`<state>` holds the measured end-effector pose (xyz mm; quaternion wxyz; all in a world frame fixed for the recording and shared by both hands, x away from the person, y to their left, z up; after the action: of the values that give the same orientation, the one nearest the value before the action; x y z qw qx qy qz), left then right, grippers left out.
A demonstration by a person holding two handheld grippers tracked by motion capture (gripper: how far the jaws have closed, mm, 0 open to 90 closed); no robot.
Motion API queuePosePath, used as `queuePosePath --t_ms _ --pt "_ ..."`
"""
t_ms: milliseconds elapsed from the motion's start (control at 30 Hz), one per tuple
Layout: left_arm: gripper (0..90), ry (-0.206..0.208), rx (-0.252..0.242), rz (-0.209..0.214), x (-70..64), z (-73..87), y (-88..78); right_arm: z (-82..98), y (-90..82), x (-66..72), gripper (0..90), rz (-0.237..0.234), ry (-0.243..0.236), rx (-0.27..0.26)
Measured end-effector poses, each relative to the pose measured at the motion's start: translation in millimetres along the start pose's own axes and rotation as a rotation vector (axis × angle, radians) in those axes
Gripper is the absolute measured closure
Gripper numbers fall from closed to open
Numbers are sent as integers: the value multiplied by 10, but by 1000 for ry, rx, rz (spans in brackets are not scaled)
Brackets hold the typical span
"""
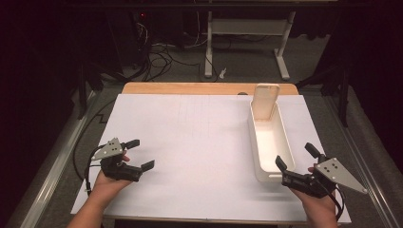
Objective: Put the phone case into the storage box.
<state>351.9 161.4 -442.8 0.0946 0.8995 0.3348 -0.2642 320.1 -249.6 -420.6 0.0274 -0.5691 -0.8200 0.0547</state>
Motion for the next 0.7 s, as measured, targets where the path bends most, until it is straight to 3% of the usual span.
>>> queuePosePath --t_ms 267,700 --pt "6 -9 -17 -2 0 -31 -24 29 44 74 3 -31 -18 4" --pt "6 -10 -20 3 -5 -36 -30 57 31 88 3 -31 -24 13"
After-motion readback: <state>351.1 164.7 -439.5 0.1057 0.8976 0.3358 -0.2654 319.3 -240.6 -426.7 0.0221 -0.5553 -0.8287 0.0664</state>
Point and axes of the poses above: each handheld gripper's, and its own axes: y roughly forward along the jaws, z roughly out of its underside, x roughly to its left, the point moved 8 cm from there along y, roughly forward along the jaws, and after that the axes turned 3 degrees about z, right-handed, at the moved point
